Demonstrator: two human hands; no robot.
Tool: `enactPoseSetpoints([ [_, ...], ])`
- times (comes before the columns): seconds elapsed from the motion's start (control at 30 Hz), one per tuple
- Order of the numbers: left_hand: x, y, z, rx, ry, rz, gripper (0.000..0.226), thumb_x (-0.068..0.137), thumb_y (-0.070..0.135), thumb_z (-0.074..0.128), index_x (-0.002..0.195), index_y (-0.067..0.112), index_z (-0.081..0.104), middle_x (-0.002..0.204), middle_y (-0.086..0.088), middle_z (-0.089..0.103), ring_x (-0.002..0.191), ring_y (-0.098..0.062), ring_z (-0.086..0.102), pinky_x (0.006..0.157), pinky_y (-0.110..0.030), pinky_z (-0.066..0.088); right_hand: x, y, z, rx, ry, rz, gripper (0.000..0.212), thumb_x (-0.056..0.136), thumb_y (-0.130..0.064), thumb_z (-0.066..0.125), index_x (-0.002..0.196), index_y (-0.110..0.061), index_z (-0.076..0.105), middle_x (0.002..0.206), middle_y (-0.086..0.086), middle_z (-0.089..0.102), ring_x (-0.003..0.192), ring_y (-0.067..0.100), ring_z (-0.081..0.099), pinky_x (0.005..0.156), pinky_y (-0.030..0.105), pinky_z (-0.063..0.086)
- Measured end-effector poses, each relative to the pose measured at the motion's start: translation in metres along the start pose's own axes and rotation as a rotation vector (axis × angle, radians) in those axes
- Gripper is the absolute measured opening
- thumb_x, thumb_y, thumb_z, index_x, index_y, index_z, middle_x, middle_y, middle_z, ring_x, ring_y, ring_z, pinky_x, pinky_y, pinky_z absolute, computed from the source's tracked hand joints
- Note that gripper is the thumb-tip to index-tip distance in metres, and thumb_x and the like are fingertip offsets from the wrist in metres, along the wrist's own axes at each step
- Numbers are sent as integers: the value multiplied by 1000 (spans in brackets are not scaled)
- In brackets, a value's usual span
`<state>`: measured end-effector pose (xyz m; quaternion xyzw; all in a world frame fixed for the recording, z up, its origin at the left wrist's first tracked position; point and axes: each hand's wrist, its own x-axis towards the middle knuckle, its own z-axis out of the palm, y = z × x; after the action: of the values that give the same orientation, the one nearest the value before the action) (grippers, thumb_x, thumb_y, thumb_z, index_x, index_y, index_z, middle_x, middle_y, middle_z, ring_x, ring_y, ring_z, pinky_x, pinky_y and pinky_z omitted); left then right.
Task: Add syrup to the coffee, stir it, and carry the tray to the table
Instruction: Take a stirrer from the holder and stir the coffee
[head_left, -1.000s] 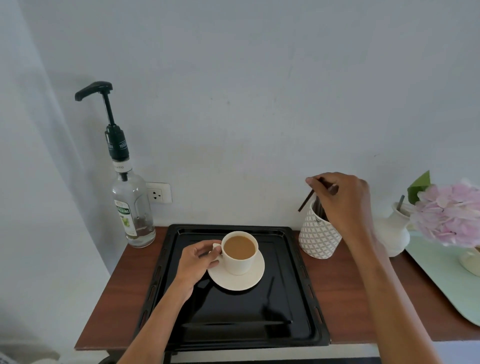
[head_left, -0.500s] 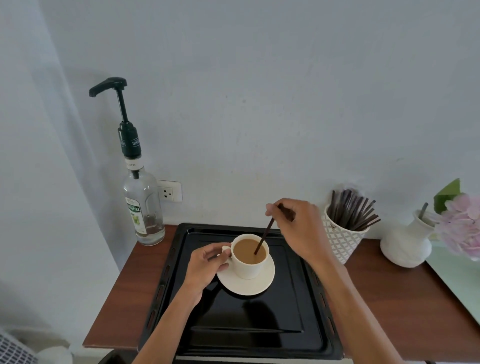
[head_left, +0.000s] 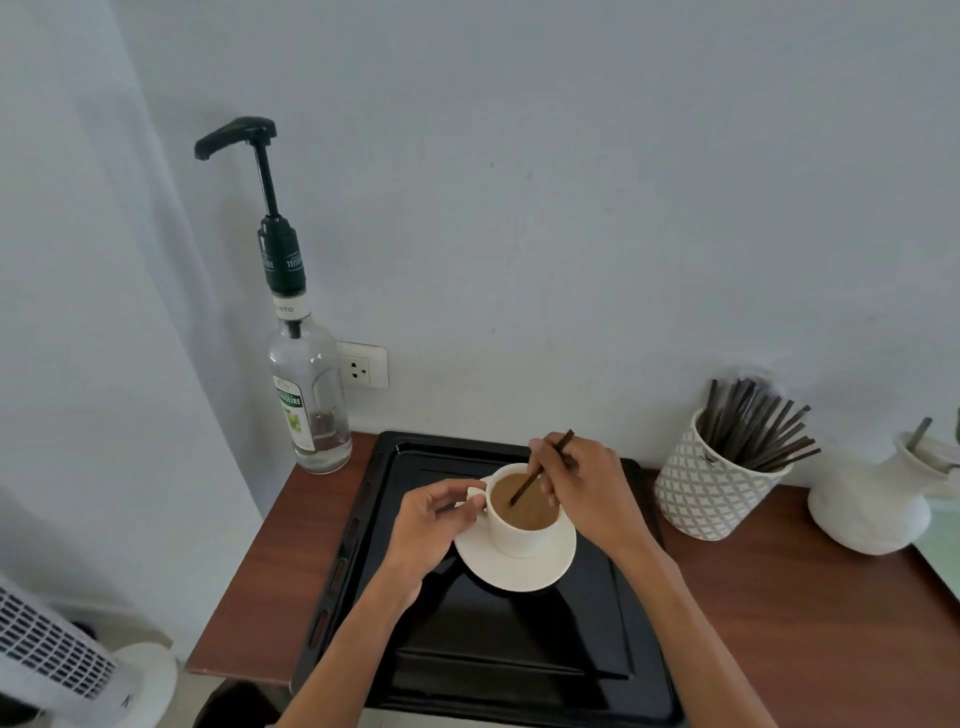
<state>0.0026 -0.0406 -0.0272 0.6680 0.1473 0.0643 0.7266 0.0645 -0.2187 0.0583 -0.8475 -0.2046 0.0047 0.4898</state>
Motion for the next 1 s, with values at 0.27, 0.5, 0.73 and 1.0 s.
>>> enactPoseSetpoints([
  [0.27,-1,1,0,-15,14,-13,14,90,14,74,102,17,81,104,5,81,96,-8,75,83,-23,53,2,20,-23,-183,139,-17,43,104,-35,50,66,-16,56,52,3,57,49,20,55,57,40,48],
  [0.5,-3,2,2,-32,20,-34,13,90,14,75,101,17,81,102,4,82,93,-7,75,82,-24,54,0,8,0,-50,79,35,38,103,-33,53,69,-21,63,58,2,67,52,12,62,60,30,53],
  [0.73,-2,2,0,-49,24,-48,14,89,15,76,102,17,81,101,3,82,92,-7,75,82,-24,54,-4,11,-15,-285,168,32,48,104,-37,47,66,-10,57,50,6,59,47,22,57,54,47,51],
  [1.0,-1,3,-3,-68,-12,-56,15,89,15,76,103,15,81,105,0,81,94,-12,76,82,-26,56,-3,10,-8,-286,220,83,41,103,-41,47,67,-24,60,58,-4,67,55,11,65,58,39,55],
])
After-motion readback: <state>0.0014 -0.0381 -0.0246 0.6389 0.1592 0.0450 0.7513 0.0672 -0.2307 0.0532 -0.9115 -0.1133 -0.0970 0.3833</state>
